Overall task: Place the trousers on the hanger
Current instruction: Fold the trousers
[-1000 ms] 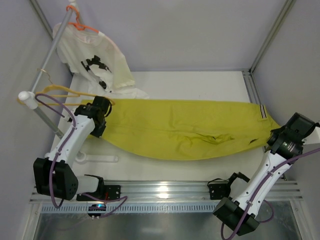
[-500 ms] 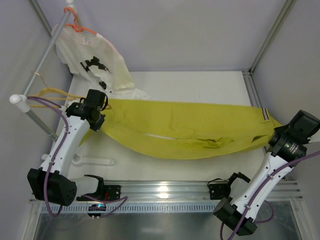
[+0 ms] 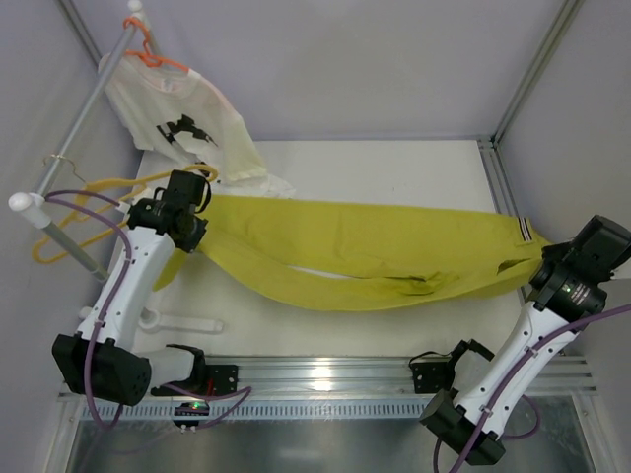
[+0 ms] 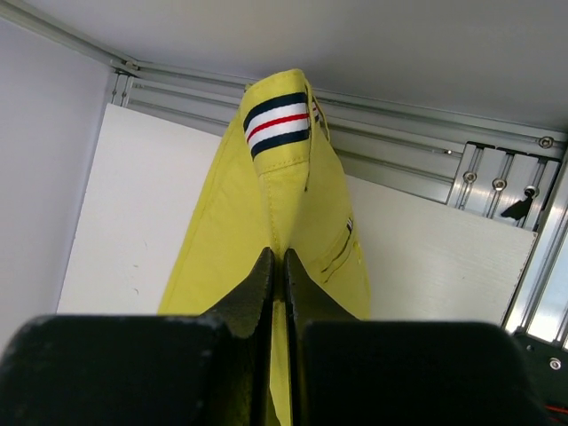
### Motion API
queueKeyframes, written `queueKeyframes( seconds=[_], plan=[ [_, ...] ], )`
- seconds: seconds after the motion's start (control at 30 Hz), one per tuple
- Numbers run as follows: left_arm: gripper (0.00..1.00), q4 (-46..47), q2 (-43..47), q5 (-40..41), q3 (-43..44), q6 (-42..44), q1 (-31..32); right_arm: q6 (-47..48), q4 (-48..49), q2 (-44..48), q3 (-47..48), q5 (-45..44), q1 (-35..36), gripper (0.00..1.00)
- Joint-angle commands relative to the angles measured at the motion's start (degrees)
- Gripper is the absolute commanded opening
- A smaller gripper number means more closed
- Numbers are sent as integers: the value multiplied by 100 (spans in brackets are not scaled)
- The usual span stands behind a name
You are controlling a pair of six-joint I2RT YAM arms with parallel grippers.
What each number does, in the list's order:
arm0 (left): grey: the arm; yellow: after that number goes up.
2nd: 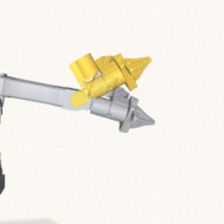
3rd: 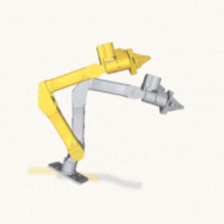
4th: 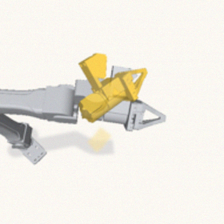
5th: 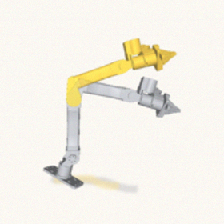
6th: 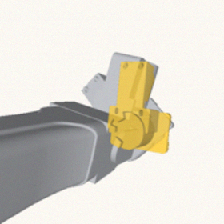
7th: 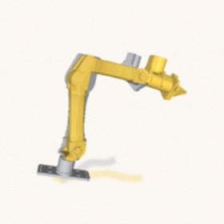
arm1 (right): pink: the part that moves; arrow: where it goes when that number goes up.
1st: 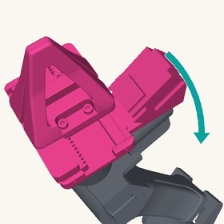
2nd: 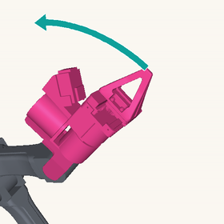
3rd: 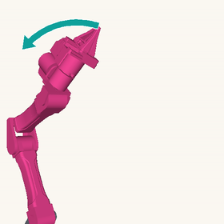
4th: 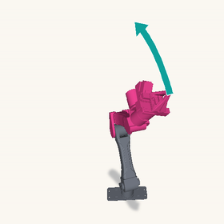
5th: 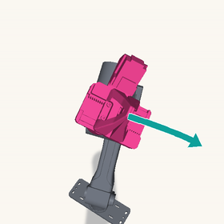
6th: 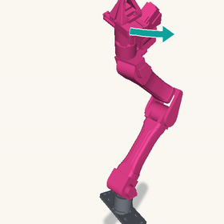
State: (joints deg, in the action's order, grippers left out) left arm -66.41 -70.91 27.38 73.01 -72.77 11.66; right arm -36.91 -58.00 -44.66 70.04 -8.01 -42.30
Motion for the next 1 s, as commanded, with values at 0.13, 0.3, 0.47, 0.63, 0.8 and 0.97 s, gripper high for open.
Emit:
queueKeyframes(
  seconds=[0.13, 0.3, 0.47, 0.63, 0.8, 0.97],
  plan=[
    [0, 1093, -440, -47, -225, 587, 29, -194, 1106, -358, -342, 133, 12, 4],
    [0, 1412, -1221, -339, -130, 1019, 310, -124, 1502, -639, -544, 423, 90, 4],
    [0, 1140, -1802, 232, 370, 1309, 1029, -71, 1625, -702, -710, 353, 214, 4],
    [0, 1376, -2442, 102, 670, 1696, 1286, -97, 1748, -763, -799, 353, 275, 4],
    [0, 1167, -3313, 232, 1521, 2223, 1418, -54, 1801, -904, -790, 230, 477, 4],
    [0, 34, -4288, 1048, 2743, 2426, 1287, 43, 1880, -1044, -747, -15, 495, 4]
  ],
)
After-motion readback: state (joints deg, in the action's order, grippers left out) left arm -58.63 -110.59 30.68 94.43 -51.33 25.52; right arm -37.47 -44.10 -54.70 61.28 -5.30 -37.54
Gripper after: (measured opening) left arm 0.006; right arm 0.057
